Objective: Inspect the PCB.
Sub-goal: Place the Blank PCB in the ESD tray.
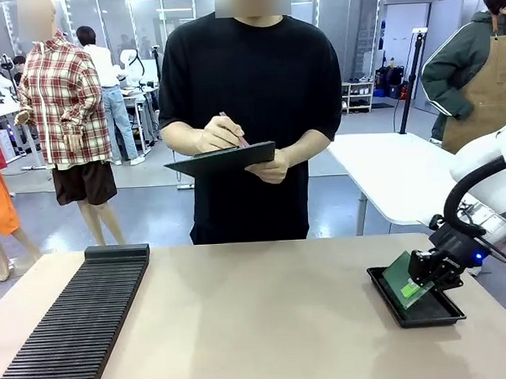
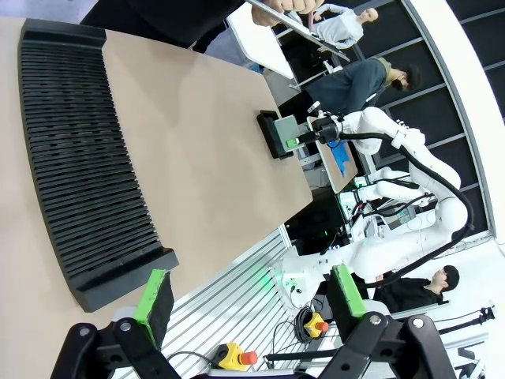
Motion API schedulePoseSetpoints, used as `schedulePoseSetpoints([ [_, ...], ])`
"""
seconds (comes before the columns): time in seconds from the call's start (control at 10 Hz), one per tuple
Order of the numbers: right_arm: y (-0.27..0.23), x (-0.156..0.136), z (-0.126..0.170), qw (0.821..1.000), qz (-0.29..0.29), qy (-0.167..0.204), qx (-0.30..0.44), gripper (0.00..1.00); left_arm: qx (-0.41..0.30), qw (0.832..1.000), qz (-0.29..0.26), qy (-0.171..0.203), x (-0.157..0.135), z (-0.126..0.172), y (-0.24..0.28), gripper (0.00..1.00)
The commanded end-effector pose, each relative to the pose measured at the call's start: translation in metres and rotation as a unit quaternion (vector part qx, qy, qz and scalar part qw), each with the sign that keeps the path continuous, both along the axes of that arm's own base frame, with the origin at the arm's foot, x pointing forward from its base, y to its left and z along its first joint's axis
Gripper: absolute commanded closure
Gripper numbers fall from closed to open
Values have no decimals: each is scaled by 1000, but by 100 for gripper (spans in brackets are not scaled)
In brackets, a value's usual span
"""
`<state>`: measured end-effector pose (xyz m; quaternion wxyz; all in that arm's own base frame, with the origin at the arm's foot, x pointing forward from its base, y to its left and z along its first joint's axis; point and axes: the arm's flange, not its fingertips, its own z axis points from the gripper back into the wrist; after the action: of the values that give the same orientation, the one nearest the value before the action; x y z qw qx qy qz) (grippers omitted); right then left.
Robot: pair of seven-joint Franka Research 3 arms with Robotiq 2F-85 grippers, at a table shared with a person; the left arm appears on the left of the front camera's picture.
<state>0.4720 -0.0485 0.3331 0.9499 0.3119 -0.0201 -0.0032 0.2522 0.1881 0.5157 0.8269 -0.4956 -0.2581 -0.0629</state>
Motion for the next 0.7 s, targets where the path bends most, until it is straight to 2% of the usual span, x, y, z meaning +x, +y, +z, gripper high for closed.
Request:
schedulePoseSetpoints([
  [0.0, -1, 14, -2, 1000, -8, 12, -4, 97, 6, 1000, 1, 5, -1, 1, 0, 0],
  [0.5, 1, 30, -20, 1000, -8, 9, -14, 97, 6, 1000, 1, 5, -1, 1, 0, 0],
  [0.6, 2, 29, -19, 1000, -11, 8, -15, 90, 6, 1000, 1, 5, -1, 1, 0, 0],
])
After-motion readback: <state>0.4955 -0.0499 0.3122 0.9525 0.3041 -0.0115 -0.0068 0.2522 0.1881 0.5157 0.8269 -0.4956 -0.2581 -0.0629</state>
